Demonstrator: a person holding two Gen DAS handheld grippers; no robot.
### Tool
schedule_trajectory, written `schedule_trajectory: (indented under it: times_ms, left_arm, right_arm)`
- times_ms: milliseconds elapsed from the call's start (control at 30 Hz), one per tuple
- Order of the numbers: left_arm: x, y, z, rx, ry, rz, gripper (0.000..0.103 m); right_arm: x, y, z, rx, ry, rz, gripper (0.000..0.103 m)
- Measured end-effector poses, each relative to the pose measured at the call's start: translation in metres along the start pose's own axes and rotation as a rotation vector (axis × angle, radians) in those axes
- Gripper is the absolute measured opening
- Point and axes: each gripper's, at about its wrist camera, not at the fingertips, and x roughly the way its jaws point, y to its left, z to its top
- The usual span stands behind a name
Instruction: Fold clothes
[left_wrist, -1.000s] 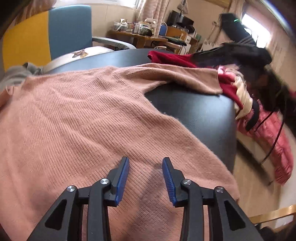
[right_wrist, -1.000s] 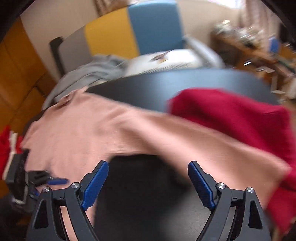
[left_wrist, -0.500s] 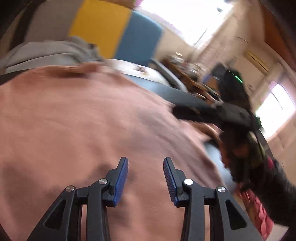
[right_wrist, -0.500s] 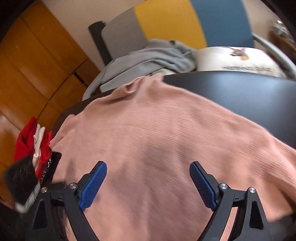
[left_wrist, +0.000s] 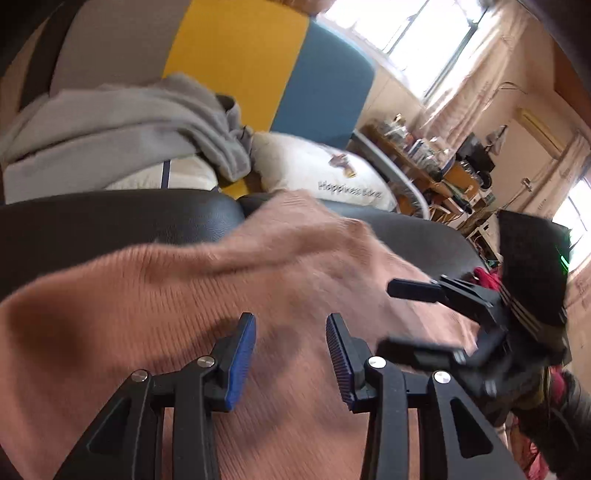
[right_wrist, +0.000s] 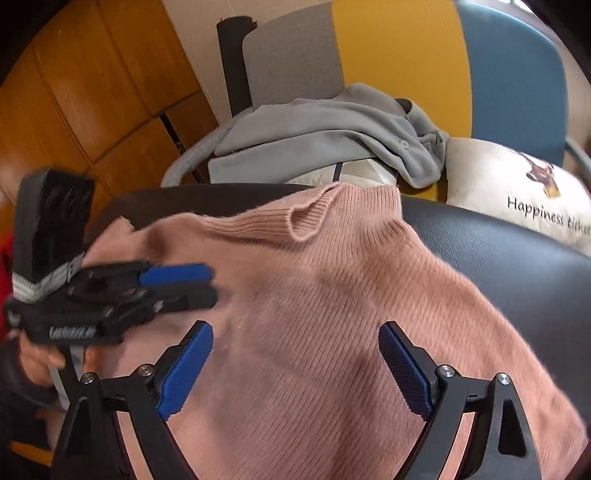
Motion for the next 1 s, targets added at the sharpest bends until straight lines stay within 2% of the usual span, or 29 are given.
schedule_trajectory:
  times_ms: [100, 167, 200, 233, 267, 367, 433, 500, 567, 667, 767, 800, 900, 967, 1000]
  left_arm:
    - [0.002, 0.020, 0.017, -0.088, -0.051, -0.012, 0.038]
    - [-0.002, 0.044, 0.028, -0.193, -0.113, -0.015, 0.038]
    - [-0.003, 0.058, 0.032, -0.249, -0.135, 0.004, 0.038]
    - [-0.002, 0.072, 0.036, -0.300, -0.148, 0.028, 0.038]
    - [0.000, 0.084, 0.038, -0.340, -0.158, 0.039, 0.032]
    - [0.001, 0.111, 0.036, -0.412, -0.207, 0.004, 0.017]
    - [-0.004, 0.108, 0.033, -0.391, -0.221, 0.047, 0.018]
    - [-0.016, 0.101, 0.030, -0.372, -0.263, 0.139, 0.029]
    - [-0.032, 0.094, 0.018, -0.347, -0.313, 0.212, 0.030]
    - [-0.039, 0.094, 0.002, -0.321, -0.287, 0.249, 0.030]
    - [-0.045, 0.114, -0.011, -0.388, -0.266, 0.221, 0.023]
    - [-0.046, 0.120, -0.012, -0.402, -0.264, 0.224, 0.015]
    - [-0.044, 0.120, -0.004, -0.359, -0.223, 0.334, 0.002]
    - [-0.043, 0.112, 0.001, -0.320, -0.192, 0.403, 0.002]
    - [-0.044, 0.105, 0.001, -0.302, -0.182, 0.446, 0.006]
  right_arm:
    - [0.013, -0.005, 0.004, -0.006, -0.012, -0.043, 0.092]
    - [0.022, -0.009, 0.007, -0.010, -0.020, -0.072, 0.095]
    - [0.027, -0.010, 0.008, -0.012, -0.024, -0.087, 0.101]
    - [0.028, -0.013, 0.011, 0.023, -0.038, -0.055, 0.103]
    - [0.030, -0.013, 0.013, 0.039, -0.039, -0.059, 0.103]
    - [0.036, -0.012, 0.020, 0.068, -0.043, -0.077, 0.103]
    - [0.039, -0.009, 0.020, 0.061, -0.054, -0.101, 0.103]
    - [0.041, -0.007, 0.020, 0.047, -0.048, -0.119, 0.103]
    - [0.043, -0.006, 0.021, 0.041, -0.045, -0.131, 0.103]
    - [0.047, -0.006, 0.022, 0.032, -0.040, -0.150, 0.103]
    - [0.052, -0.001, 0.023, 0.002, -0.019, -0.195, 0.103]
    - [0.053, 0.001, 0.024, -0.008, -0.012, -0.209, 0.103]
    - [0.058, 0.006, 0.026, -0.038, 0.008, -0.254, 0.103]
    - [0.062, 0.010, 0.027, -0.059, 0.022, -0.283, 0.103]
    - [0.059, 0.008, 0.027, -0.048, 0.012, -0.269, 0.103]
